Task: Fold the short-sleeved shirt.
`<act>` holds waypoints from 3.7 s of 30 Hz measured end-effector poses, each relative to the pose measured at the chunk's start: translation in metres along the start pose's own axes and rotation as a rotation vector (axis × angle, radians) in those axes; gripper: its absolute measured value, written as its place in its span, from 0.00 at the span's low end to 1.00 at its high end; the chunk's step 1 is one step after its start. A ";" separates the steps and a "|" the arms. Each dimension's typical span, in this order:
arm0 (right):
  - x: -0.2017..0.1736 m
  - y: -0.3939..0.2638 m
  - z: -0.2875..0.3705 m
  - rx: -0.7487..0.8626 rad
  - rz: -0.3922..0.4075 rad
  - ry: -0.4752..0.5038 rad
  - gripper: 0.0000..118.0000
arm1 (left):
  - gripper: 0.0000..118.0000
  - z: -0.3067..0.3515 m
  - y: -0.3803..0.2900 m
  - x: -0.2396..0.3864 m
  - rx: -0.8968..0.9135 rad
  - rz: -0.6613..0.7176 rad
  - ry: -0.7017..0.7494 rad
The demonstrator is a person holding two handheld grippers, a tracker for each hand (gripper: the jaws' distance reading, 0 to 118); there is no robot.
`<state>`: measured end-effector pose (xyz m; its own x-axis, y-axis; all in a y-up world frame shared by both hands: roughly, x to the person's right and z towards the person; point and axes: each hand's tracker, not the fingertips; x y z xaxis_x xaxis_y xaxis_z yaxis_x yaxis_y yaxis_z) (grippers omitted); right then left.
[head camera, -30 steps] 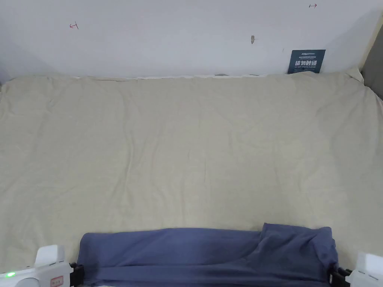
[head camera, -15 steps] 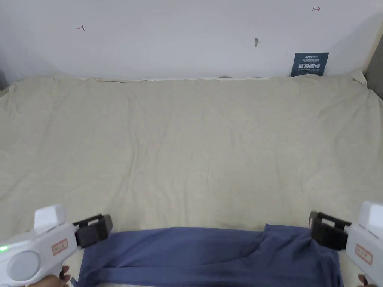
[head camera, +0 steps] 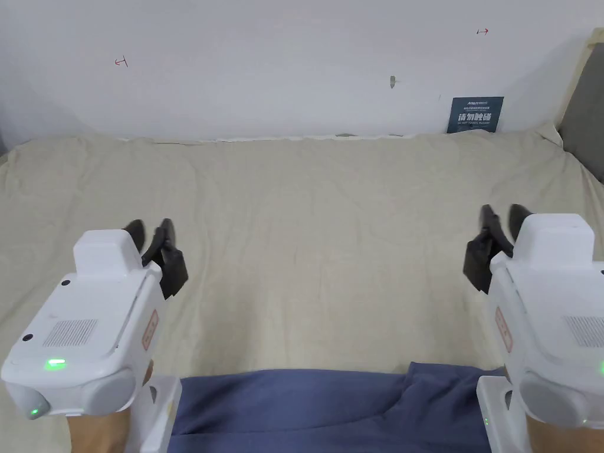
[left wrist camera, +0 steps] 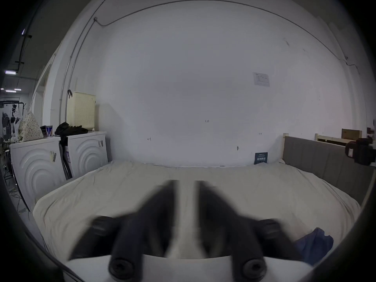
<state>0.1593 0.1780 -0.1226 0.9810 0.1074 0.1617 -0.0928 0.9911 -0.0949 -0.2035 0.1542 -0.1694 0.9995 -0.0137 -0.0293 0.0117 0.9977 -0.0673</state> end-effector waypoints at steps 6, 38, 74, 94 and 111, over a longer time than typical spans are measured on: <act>0.000 -0.003 -0.004 -0.009 -0.008 0.000 0.01 | 0.00 -0.002 -0.003 0.003 -0.023 -0.014 -0.036; -0.029 -0.037 -0.040 -0.177 0.060 0.042 0.01 | 0.86 -0.057 -0.205 -0.211 -0.918 0.744 -0.298; 0.007 -0.036 -0.031 -0.177 0.008 0.060 0.01 | 0.06 -0.031 -0.129 -0.171 -0.938 0.416 -0.137; 0.055 -0.038 -0.010 -0.172 -0.021 0.006 0.01 | 0.08 -0.085 -0.163 0.098 -1.116 0.198 -0.428; 0.056 -0.040 -0.012 -0.183 -0.027 0.010 0.01 | 0.62 -0.038 -0.111 0.062 -0.709 0.168 -0.321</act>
<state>0.2195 0.1435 -0.1212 0.9844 0.0797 0.1569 -0.0352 0.9627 -0.2684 -0.1437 0.0405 -0.2018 0.9474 0.2608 0.1858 -0.0546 0.7031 -0.7090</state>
